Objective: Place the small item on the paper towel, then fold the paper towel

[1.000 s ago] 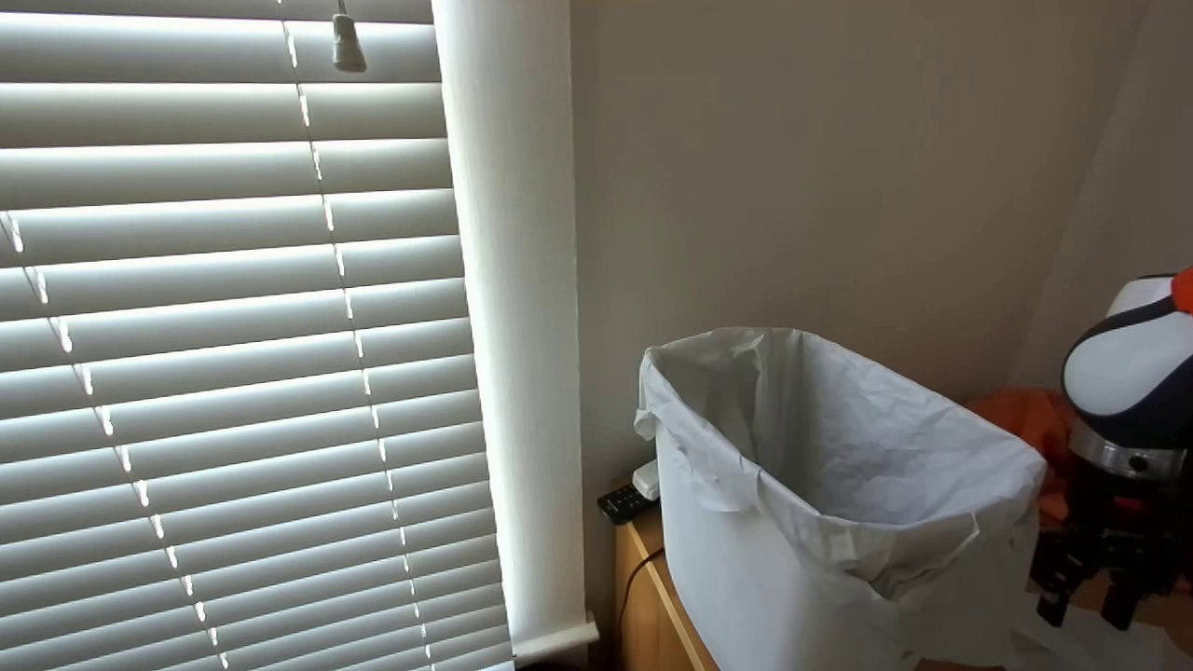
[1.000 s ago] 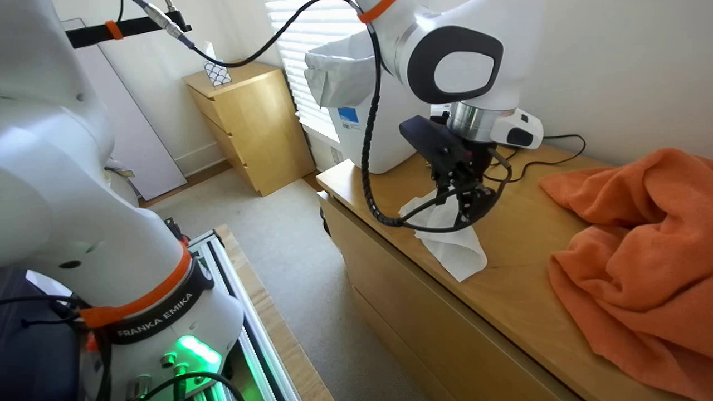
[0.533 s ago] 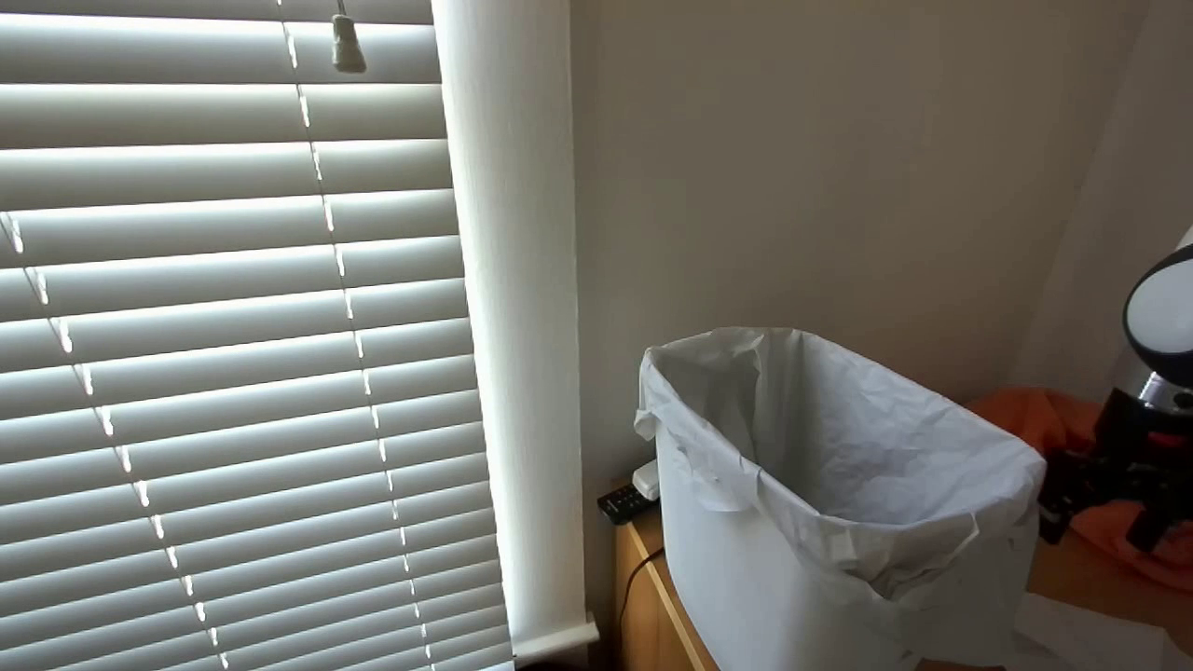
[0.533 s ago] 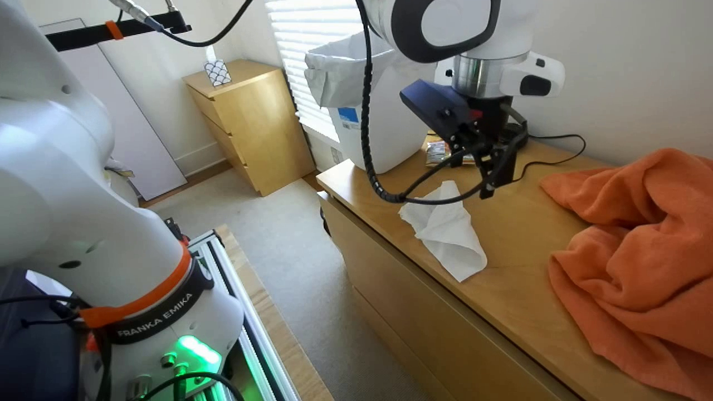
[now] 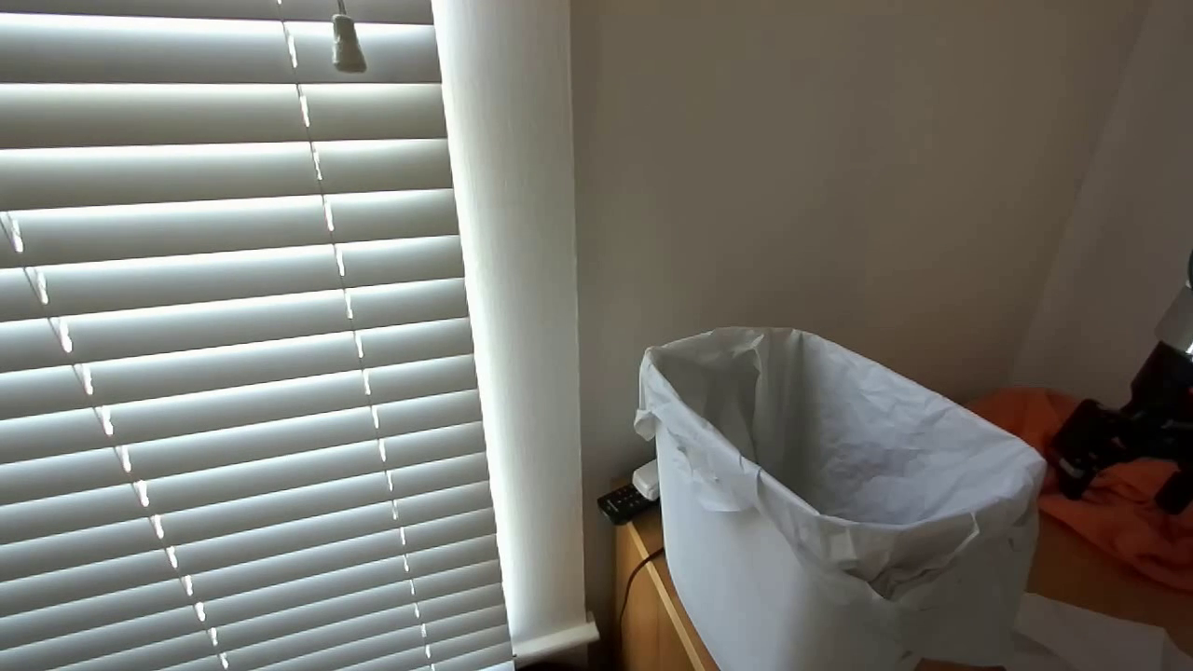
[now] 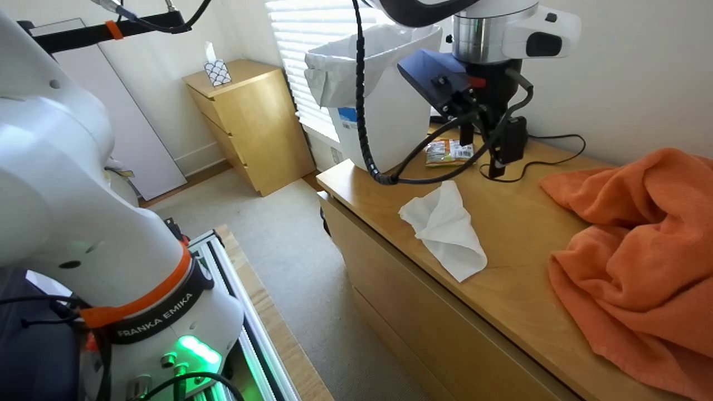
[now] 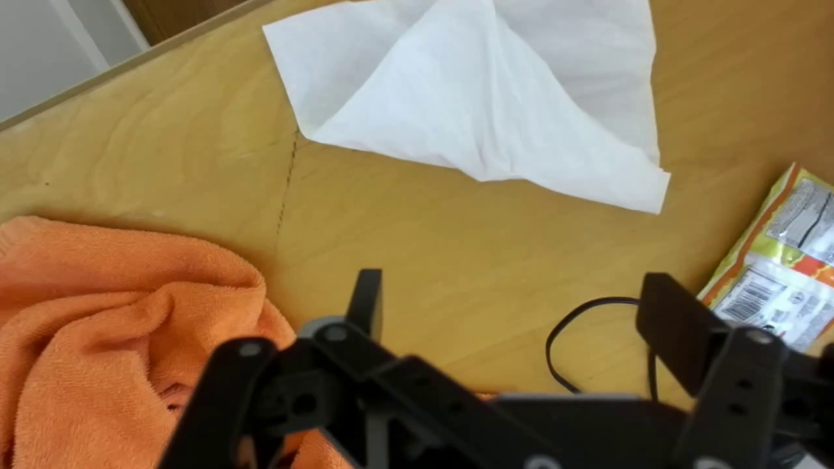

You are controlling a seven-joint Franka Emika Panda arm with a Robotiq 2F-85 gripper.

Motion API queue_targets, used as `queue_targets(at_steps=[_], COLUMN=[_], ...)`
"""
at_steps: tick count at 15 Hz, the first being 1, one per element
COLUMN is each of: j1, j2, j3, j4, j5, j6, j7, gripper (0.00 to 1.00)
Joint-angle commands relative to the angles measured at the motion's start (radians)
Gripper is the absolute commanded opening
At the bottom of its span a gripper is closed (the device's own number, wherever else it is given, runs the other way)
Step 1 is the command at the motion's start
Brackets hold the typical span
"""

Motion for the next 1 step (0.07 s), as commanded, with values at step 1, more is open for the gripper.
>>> queue_targets(at_steps=[1], j1=[0.01], j2=[0.0], j3=[-0.01], j4=[0.0], j5=[-0.001], j6=[-0.002], j7=[0.002], gripper=[1.0])
